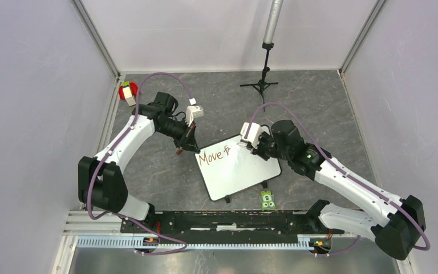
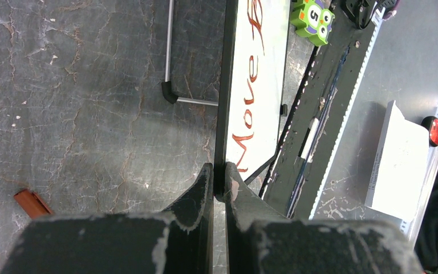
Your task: Write a sentence on the whiteboard
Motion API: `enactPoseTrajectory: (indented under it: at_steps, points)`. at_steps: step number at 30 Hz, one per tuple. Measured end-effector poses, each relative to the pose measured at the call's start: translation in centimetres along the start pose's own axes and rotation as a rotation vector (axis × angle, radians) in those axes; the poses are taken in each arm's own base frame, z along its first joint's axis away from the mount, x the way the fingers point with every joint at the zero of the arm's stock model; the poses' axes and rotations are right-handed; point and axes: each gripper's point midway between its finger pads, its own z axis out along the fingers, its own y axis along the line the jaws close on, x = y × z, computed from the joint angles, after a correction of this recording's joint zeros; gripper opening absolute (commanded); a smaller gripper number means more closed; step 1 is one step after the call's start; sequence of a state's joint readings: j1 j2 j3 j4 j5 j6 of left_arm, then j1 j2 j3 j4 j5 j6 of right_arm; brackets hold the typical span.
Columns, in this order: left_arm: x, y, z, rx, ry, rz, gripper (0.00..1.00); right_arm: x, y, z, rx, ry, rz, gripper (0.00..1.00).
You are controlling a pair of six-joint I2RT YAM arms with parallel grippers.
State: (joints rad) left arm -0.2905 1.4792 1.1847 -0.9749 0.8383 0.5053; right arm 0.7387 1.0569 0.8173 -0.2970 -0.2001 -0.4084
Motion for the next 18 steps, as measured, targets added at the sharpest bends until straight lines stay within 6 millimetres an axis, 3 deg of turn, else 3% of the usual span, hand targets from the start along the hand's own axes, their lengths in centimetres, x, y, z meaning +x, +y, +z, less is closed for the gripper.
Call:
enactPoseTrajectory:
  at_steps: [7, 18]
  points:
    - [0.0, 0.0, 0.0, 0.000, 0.000, 0.000, 0.03, -0.7, -0.3, -1.3, 0.019, -0.024, -0.002, 0.00]
    - [0.0, 0.0, 0.0, 0.000, 0.000, 0.000, 0.03, -0.2, -0.5, -1.0, 0.022, -0.001, -0.007, 0.00]
